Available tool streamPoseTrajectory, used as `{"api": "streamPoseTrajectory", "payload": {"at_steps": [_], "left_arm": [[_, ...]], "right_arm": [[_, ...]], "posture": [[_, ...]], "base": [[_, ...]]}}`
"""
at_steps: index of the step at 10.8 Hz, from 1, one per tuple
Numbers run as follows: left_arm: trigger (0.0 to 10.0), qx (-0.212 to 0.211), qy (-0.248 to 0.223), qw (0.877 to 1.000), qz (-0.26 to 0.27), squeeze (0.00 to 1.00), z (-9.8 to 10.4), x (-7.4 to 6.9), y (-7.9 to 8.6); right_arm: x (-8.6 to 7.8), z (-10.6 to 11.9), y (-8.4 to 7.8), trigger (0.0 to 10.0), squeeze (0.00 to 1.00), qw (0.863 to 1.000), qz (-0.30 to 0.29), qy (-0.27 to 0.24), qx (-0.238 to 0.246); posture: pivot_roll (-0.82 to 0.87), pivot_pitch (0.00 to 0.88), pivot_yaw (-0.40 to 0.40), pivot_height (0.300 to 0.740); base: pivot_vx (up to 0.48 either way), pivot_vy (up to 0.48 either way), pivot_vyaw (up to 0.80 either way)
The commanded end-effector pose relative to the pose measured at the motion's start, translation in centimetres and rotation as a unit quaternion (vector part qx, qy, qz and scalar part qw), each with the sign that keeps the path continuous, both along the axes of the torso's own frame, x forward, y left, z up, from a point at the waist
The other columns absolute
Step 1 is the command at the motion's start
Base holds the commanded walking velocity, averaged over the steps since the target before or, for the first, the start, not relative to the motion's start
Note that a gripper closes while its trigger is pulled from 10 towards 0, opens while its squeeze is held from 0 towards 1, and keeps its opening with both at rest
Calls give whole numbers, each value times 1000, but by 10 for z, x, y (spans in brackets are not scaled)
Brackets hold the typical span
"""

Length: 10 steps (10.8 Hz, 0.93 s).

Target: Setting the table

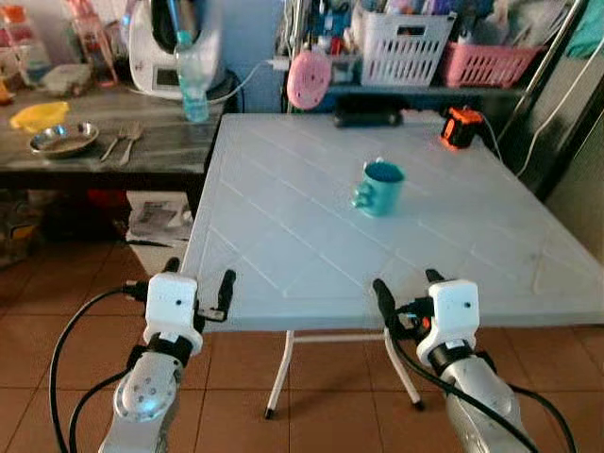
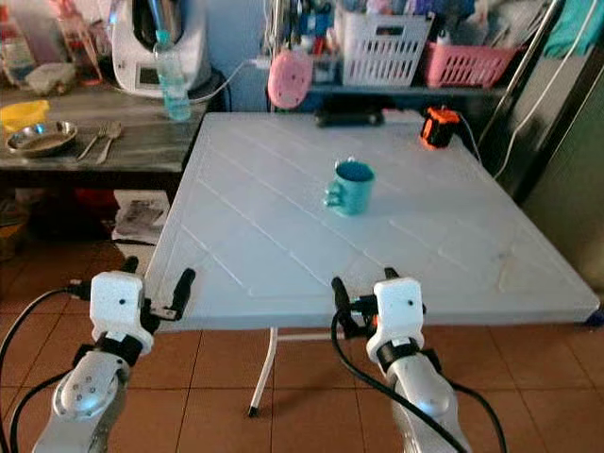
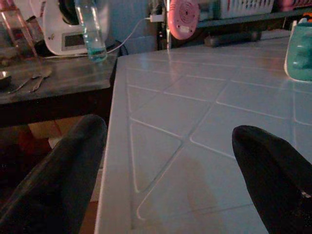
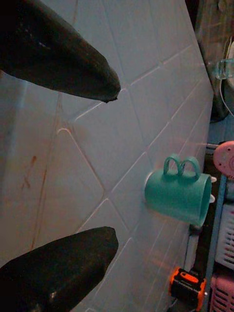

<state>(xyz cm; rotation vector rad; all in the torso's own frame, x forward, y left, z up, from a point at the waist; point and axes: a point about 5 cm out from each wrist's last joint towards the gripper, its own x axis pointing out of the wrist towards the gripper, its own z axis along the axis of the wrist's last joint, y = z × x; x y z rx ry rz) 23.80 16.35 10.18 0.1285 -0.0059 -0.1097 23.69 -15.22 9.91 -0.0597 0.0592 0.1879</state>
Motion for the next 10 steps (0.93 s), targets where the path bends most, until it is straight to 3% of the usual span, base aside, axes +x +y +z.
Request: {"api": "streamPoseTrajectory", "payload": {"at_steps": [1, 3, 10], "left_arm": [[10000, -8, -22, 1000, -16, 0, 10, 3, -5], [10000, -16, -23, 999, -34, 0, 11, 2, -9], [10000, -33, -16, 996, -77, 0, 8, 0, -17]], "right_arm": [[3, 5, -4, 10000, 0, 1000, -4, -12, -5], [3, 5, -4, 10000, 0, 1000, -6, -14, -6], [2, 4, -5, 10000, 0, 1000, -14, -14, -8]], "posture": [[91, 0, -5, 740], [92, 0, -1, 740], [83, 0, 6, 740]], "base": [[0, 0, 0], [0, 0, 0], [409, 0, 0]]}}
